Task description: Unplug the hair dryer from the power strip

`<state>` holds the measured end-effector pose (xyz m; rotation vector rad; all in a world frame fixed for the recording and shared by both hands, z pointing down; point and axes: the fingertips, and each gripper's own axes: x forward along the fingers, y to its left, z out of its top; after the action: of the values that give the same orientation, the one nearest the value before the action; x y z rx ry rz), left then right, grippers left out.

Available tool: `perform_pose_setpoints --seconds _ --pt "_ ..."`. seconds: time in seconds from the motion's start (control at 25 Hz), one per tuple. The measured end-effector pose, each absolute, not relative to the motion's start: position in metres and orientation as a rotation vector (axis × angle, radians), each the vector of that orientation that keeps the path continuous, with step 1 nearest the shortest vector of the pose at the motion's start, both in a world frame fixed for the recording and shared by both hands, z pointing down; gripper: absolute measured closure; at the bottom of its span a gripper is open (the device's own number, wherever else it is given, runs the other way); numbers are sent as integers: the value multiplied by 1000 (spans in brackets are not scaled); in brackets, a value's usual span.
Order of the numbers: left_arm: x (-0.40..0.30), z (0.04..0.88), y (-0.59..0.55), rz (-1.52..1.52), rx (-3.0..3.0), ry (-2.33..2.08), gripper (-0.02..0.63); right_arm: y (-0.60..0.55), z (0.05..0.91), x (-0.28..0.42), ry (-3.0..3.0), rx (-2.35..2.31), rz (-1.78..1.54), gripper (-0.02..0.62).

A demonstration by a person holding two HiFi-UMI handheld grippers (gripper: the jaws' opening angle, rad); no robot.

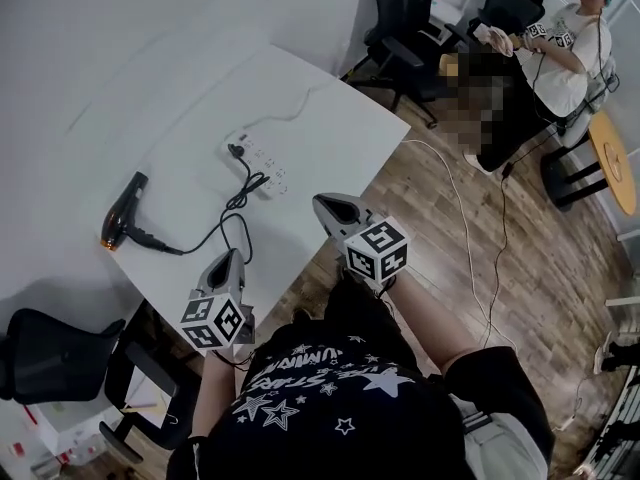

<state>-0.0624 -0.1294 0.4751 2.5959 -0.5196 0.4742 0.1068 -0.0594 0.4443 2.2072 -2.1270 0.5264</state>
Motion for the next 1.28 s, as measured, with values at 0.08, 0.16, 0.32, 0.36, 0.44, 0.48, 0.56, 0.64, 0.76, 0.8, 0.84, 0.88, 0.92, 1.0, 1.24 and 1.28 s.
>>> perform_pose_setpoints --seconds 0.08,0.16,0.32,0.36,0.44,0.48,0.56,0.64,0.76,0.8,0.84,0.88,0.92,1.0,1.24,1.28 --pt "-54 480 -137 485 2588 -545 598 -72 449 120 -2142 2192 539 586" --pt "-45 482 -145 480 2572 -586 598 -86 453 134 -2164 2156 550 586" --pt "-22 481 -156 456 2528 -689 598 -117 450 159 -2244 2011 541 586" --pt "-15 479 -157 452 2521 -713 598 -125 449 166 -2265 1972 533 586" --pt "0 476 -160 445 2515 -753 598 -140 446 181 -2300 1920 526 586" --pt "7 474 -162 441 2515 -768 598 -147 444 188 -2316 1905 527 586" --pt "19 473 -168 434 2506 -797 598 -159 443 201 -2348 1876 527 586" --pt "26 476 -172 430 2486 -835 598 -171 445 209 -2375 1829 521 586" --pt "30 481 -177 439 2445 -905 598 -188 453 215 -2414 1752 538 586" --pt "32 482 -177 444 2432 -920 598 -193 454 217 -2425 1730 549 586" --pt "36 483 -178 450 2422 -929 598 -197 456 221 -2432 1710 556 586" --pt "41 484 -178 456 2419 -932 598 -200 458 226 -2435 1694 559 586" --pt "47 486 -177 463 2419 -930 598 -203 460 231 -2435 1681 560 586" --pt "58 491 -173 477 2421 -919 598 -207 467 239 -2438 1658 566 586" --pt "85 519 -165 519 2398 -910 598 -226 488 234 -2483 1508 597 586" --pt "90 525 -165 528 2391 -914 598 -230 491 232 -2491 1478 600 586"
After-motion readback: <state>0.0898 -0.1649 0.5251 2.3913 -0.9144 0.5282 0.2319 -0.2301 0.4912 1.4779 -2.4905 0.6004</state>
